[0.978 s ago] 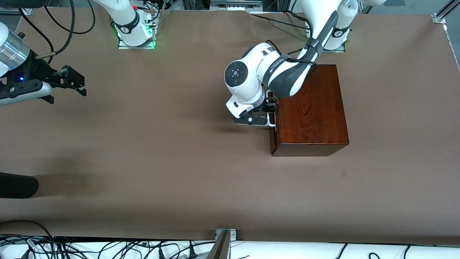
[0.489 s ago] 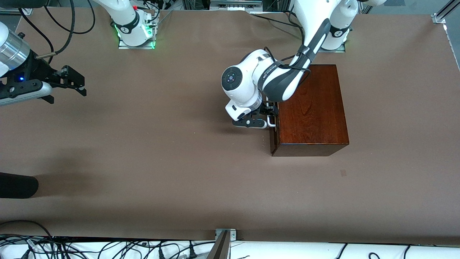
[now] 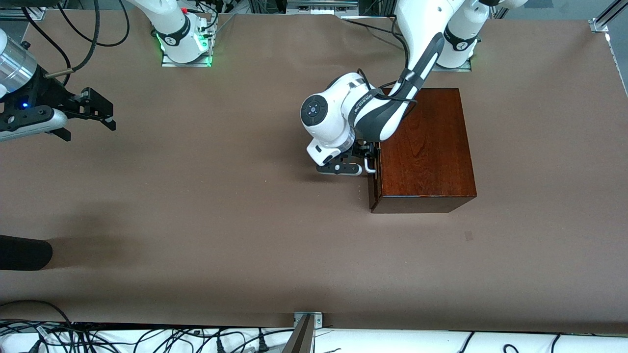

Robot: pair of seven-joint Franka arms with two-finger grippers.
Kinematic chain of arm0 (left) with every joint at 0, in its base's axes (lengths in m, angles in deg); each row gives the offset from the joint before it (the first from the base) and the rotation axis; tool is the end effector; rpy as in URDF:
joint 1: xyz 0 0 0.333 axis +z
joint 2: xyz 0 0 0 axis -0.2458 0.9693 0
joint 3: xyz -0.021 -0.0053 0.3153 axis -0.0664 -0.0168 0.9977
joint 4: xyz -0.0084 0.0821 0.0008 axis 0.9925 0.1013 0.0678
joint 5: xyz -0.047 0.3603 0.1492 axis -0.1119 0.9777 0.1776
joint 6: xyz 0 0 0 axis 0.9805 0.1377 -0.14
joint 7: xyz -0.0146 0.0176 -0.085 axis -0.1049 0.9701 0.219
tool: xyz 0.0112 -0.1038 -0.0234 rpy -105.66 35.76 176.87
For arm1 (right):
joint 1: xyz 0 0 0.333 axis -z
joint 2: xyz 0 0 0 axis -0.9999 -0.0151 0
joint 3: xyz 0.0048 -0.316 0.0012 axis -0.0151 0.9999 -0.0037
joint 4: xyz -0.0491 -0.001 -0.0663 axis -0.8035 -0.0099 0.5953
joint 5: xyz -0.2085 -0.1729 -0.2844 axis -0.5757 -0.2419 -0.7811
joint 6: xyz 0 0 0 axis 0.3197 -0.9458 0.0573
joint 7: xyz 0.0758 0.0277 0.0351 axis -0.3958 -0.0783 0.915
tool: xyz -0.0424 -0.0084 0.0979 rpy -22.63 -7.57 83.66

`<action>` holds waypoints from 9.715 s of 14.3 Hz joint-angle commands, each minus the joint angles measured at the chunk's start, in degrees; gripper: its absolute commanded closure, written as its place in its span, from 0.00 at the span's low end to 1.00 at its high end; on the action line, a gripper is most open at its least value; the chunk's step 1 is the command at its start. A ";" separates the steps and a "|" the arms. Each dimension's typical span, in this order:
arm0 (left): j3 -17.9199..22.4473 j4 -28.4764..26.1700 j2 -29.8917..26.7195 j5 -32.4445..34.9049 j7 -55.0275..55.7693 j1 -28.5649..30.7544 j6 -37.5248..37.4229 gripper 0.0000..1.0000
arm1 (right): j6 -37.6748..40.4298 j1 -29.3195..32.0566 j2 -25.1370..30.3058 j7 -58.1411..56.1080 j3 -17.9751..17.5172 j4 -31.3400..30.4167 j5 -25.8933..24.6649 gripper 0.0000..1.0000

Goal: Open drawer, take yellow block, close drawer

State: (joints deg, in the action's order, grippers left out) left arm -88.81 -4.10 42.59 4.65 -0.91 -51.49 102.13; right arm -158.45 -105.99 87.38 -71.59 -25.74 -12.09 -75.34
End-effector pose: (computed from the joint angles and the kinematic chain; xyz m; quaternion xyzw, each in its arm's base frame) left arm 0.5108 -0.4498 0.2622 -0.9818 0.0548 0.0468 0.1756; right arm 0.5744 0.0674 0.6217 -0.9906 -0.1282 -0.0458 0.0153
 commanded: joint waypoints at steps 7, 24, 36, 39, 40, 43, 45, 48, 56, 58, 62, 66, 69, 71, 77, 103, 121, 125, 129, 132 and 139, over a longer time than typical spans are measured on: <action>0.25 0.31 0.01 -0.42 4.29 -2.29 4.93 0.00 | 0.81 0.24 -0.32 0.55 -0.33 1.24 -0.50 0.00; 0.25 3.12 -0.78 -6.82 4.91 -3.25 11.08 0.00 | 0.90 0.24 -0.32 0.46 -0.33 1.15 -0.50 0.00; 0.16 3.39 1.16 -7.72 8.24 -4.92 17.76 0.00 | 1.07 0.24 -0.58 0.20 -0.33 0.97 -0.76 0.00; 0.25 4.97 1.33 -7.72 11.23 -6.76 17.33 0.00 | 1.07 0.24 -1.19 0.28 -0.33 0.97 -0.76 0.00; 0.25 5.41 1.16 -7.72 12.20 -6.77 17.15 0.00 | 1.16 0.24 -1.20 0.02 -0.33 0.97 -0.76 0.00; 0.34 7.34 1.24 -10.17 12.21 -6.68 16.80 0.00 | 2.22 0.15 -1.20 0.19 -0.33 0.97 -0.67 0.00; 0.34 7.34 1.07 -9.83 12.21 -6.68 16.71 0.00 | 2.74 0.06 -1.20 -0.51 -0.33 0.80 -1.02 0.00; 0.69 8.39 -0.33 -9.12 11.42 -6.59 7.70 0.00 | 5.90 -0.02 -1.55 -3.84 -0.42 0.80 -0.50 0.00; 0.78 16.84 -13.50 -9.65 -16.57 8.84 -21.76 0.00 | 6.26 -1.52 -1.37 -4.02 -7.35 0.53 -0.32 0.00; 0.43 16.84 -16.93 -9.92 -26.68 16.40 -24.67 0.00 | 6.17 -1.60 -1.46 -4.28 -12.00 0.88 -0.41 0.00; 0.43 15.09 -22.56 -10.09 -42.24 28.01 -27.76 0.00 | 4.68 -7.38 -4.61 -3.94 -20.88 1.58 -0.85 0.00; 1.21 12.37 -24.50 -15.88 -53.08 37.86 -27.15 0.00 | 0.20 -16.26 -14.70 -6.31 -21.60 10.61 -0.85 0.00; 6.12 -4.37 -34.93 -16.77 -53.36 37.10 -14.38 0.00 | -2.52 -21.80 -23.32 -6.66 -21.60 18.53 -1.02 0.00; 7.72 -10.31 -38.21 -16.42 -52.57 35.34 -10.11 0.00 | -6.90 -25.58 -27.37 -9.28 -21.52 19.60 -2.33 0.00; 7.46 -14.11 -39.19 -15.46 -38.70 34.54 -4.90 0.00 | -13.52 -32.19 -38.18 -17.46 -21.43 26.45 -12.01 0.00; 4.56 -11.47 -37.78 -15.89 -37.01 34.19 -6.32 0.00 | -22.22 -33.25 -47.69 -22.04 -20.28 26.81 -16.40 0.30; 4.47 -11.38 -37.78 -15.63 -37.10 34.10 -7.72 0.00 | -2.72 -23.42 -32.93 -14.83 -19.93 30.86 -13.33 1.00; 4.47 -11.38 -37.78 -15.54 -37.10 34.19 -7.72 0.00 | -1.21 -14.02 -31.78 -15.27 -20.11 30.86 -12.89 1.00; 4.47 -11.38 -37.78 -15.45 -37.10 34.10 -7.72 0.00 | -4.37 -6.46 -27.84 -14.75 -18.70 25.87 -12.98 1.00; 4.38 -11.38 -37.78 -15.45 -37.10 34.10 -7.72 0.00 | -7.44 -2.41 -22.83 -14.48 -15.55 16.22 -6.16 1.00; 4.38 -11.38 -37.78 -15.45 -37.28 34.10 -7.72 0.00 | -23.00 2.52 -13.77 -7.23 -9.83 -12.80 -0.94 1.00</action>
State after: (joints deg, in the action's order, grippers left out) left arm -84.21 -16.37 4.87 -11.05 -38.48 -17.43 95.45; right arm -178.04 -104.38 68.24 -84.41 -35.25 -14.94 -77.33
